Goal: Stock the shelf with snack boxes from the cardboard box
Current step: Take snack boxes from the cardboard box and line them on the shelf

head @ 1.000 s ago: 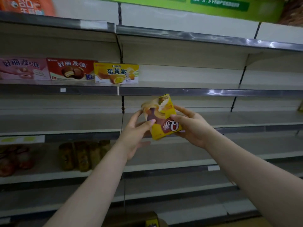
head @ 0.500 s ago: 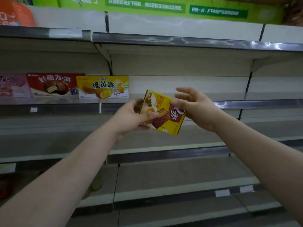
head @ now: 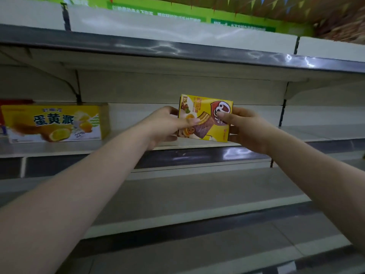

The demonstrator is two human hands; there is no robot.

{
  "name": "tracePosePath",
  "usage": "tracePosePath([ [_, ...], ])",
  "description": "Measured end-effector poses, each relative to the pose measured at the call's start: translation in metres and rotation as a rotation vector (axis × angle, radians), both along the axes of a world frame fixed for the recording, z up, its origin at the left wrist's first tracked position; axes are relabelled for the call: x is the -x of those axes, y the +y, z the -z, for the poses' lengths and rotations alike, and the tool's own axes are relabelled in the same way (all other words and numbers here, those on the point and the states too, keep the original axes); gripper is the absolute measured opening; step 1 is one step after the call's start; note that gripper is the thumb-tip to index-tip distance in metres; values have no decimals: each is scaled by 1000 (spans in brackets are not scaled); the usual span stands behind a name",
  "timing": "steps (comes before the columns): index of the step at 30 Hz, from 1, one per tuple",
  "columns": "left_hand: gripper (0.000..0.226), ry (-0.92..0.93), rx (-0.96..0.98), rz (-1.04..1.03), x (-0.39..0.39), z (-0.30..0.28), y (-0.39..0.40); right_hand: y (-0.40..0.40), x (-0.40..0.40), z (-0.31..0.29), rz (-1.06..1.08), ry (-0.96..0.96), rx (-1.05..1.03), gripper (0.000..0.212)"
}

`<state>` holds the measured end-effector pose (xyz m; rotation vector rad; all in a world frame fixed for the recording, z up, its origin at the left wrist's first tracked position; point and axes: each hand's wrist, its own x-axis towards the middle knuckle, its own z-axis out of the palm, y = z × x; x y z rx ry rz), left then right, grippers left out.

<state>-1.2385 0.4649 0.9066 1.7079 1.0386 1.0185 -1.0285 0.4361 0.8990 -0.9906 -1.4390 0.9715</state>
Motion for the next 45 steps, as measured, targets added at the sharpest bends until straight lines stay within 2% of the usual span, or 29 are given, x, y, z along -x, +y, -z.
tracePosePath([
  [2,57,72,-4,6,-23,-1,23,23,-29,0,-21,-21,4,11],
  [6,28,149,-11,44,-71,-9,61,67,-86,-6,-63,-57,21,18],
  [10,32,207,-18,19,-113,-16,89,103,-133,-18,-76,-108,47,24],
  [13,34,217,-59,-24,-126,-21,98,125,-159,-21,-100,-233,59,53],
  [16,56,47,-219,-164,-139,-29,102,134,-166,-22,-89,-474,-5,88],
  [17,64,49,-306,-212,-145,-32,103,136,-164,-23,-80,-515,-64,94],
  [20,75,248,-528,-242,-163,-34,98,145,-156,-26,-98,-544,-239,89],
  [23,79,274,-578,-193,-171,-27,96,152,-155,-26,-63,-656,-386,71],
  [25,74,129,-473,-206,-168,-22,101,155,-159,-20,82,-743,-561,66],
  [28,76,-142,68,-268,-155,-18,111,159,-168,-7,237,-763,-964,59],
  [30,76,-237,330,-134,-147,-15,112,165,-175,3,202,-804,-1280,55],
  [32,58,-293,374,23,-146,-10,111,165,-177,8,172,-852,-1450,49],
  [34,46,-328,303,41,-149,-8,108,162,-178,11,172,-889,-1515,45],
  [38,51,-335,103,-17,-146,-7,106,159,-194,12,213,-1121,-1359,68],
  [39,50,-335,72,-12,-144,-5,106,156,-198,11,214,-1123,-1296,68],
  [40,47,-339,53,2,-142,-2,105,152,-202,11,213,-1063,-1212,65],
  [42,42,-350,42,28,-141,3,104,142,-203,10,173,-818,-929,58],
  [45,62,-324,37,24,-144,11,104,133,-193,4,16,-420,-565,38],
])
